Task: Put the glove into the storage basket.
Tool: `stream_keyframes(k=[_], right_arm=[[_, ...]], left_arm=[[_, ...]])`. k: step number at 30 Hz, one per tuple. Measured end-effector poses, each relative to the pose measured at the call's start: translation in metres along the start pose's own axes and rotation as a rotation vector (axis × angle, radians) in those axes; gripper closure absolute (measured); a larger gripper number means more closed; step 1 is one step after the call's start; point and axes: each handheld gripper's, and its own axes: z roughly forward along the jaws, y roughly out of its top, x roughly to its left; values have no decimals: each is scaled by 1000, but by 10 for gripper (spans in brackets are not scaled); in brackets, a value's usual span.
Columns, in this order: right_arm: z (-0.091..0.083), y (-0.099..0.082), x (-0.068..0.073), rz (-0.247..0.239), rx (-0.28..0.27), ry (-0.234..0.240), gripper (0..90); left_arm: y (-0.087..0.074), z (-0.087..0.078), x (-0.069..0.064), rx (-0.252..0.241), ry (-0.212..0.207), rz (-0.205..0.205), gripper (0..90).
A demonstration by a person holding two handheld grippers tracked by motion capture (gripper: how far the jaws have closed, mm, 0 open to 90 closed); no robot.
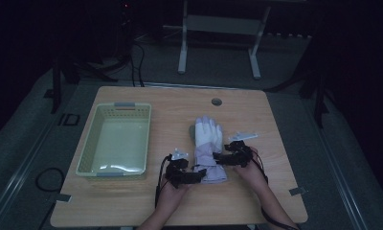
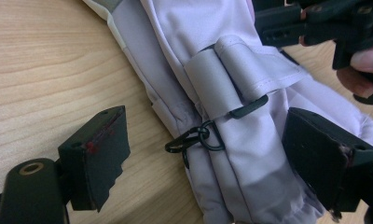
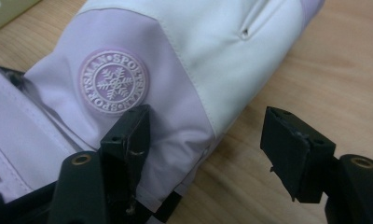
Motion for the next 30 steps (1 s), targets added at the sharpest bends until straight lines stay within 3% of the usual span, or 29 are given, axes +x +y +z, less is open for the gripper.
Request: stream_keyframes(k=[4, 7, 10, 11, 13, 15, 19, 24, 30], right_arm=[[4, -1, -4, 54, 28, 37, 326], [8, -3, -12, 153, 52, 135, 373], [11, -6, -18, 222, 56, 227, 504], [11, -7, -18, 220, 52, 239, 566], [8, -6, -13, 183, 47, 219, 664], [4, -2, -3, 116, 48, 159, 755], [-1, 2, 15, 17, 43, 55, 798], [-6, 1, 22, -4, 18, 16, 803], [-11, 1, 24, 8, -4, 15, 808]], left_arm=[[1, 2, 1, 30, -13, 5, 214], [1, 4, 3, 51, -49, -9, 279], [2, 5, 4, 67, -81, -19, 391], [2, 5, 5, 78, -93, -23, 412], [3, 4, 7, 88, -106, -35, 508], [6, 1, 6, 103, -109, -33, 606], [11, -1, 1, 134, -84, -8, 688], [13, -3, -2, 143, -79, 9, 709], [17, -6, -5, 154, -83, 17, 728]])
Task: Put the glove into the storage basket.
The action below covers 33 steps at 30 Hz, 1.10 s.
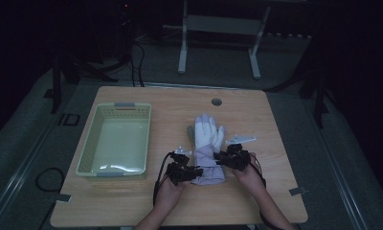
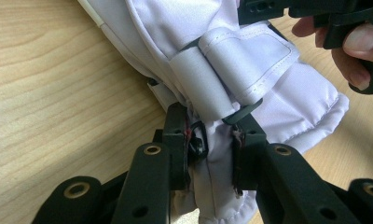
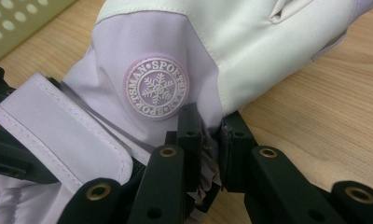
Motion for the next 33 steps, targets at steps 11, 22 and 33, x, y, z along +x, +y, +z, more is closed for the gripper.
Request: stream_keyframes(k=[11, 22, 33], right_arm=[[-11, 7, 4, -4, -32, 8, 815], [-34, 38, 18, -36, -96, 2, 815], [-36, 68, 39, -57, -126, 18, 815]], left_arm=[[7, -13, -6, -8, -1, 17, 746], [28, -46, -9, -49, 0, 59, 745], [42, -85, 2, -41, 17, 83, 744]])
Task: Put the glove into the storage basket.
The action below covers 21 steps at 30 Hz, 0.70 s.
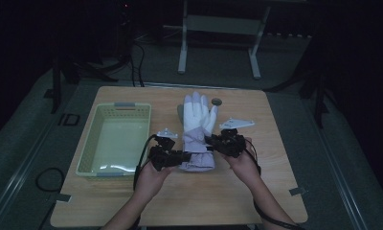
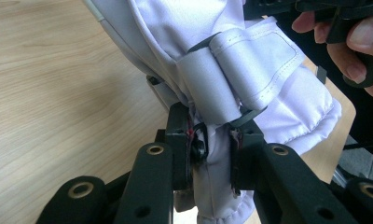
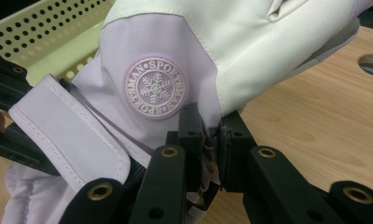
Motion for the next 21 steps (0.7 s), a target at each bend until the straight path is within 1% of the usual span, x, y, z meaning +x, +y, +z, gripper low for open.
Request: stream_keyframes(k=[2, 5, 6, 8, 9, 16, 20, 21], right_arm=[[2, 5, 3, 2, 0, 10, 815], [7, 13, 9, -12, 3, 17, 815], [8, 15, 11, -18, 2, 16, 815], [10, 20, 15, -27, -1, 20, 815], [10, 20, 15, -27, -1, 20, 815], [23, 40, 35, -50, -11, 42, 815], [31, 50, 46, -51, -22, 59, 815], [31, 50, 46, -51, -22, 59, 815]], left_arm=[[0, -6, 3, -4, 0, -7, 744], [-1, -13, 7, -10, 3, -13, 744], [-2, -16, 9, -18, 5, -21, 744], [-2, -24, 13, -21, 12, -21, 744], [-2, -24, 13, -21, 12, -21, 744], [-2, -50, 26, -30, 34, -29, 744], [-4, -66, 36, -32, 44, -34, 744], [-4, -66, 36, -32, 44, -34, 744]])
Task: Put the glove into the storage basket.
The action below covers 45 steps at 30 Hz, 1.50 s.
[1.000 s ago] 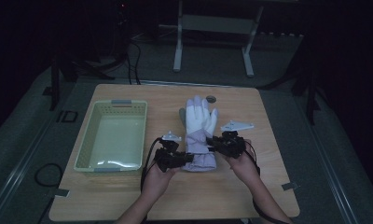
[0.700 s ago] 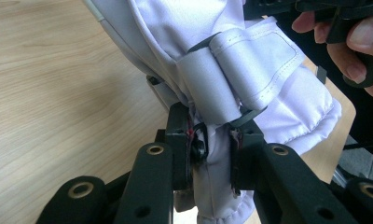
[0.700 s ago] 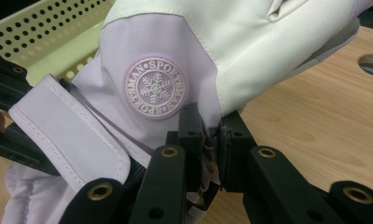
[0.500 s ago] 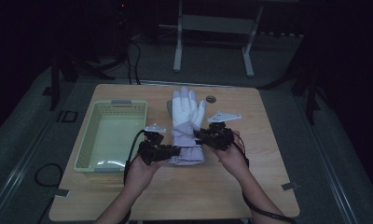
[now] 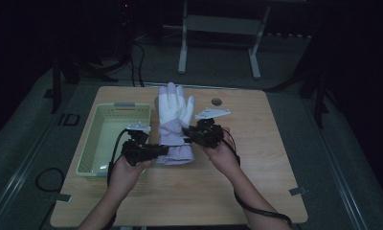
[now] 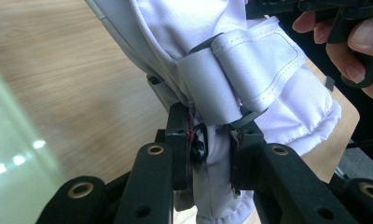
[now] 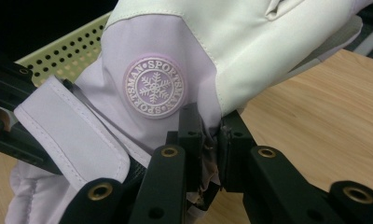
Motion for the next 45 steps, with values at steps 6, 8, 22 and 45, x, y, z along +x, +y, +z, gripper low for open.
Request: stream_keyframes(k=[6, 8, 22, 45], right_arm=[[19, 15, 21, -17, 0, 34, 815], [27, 20, 29, -24, 3, 46, 815], [74, 41, 72, -37, 9, 96, 815], [154, 24, 98, 20, 161, 110, 814]], left_arm=[[-6, -22, 17, 2, 14, 3, 743], [-11, -36, 27, 3, 23, 4, 743], [-29, -82, 73, 33, 48, -6, 743], [-60, -74, 135, 194, 61, -85, 739]])
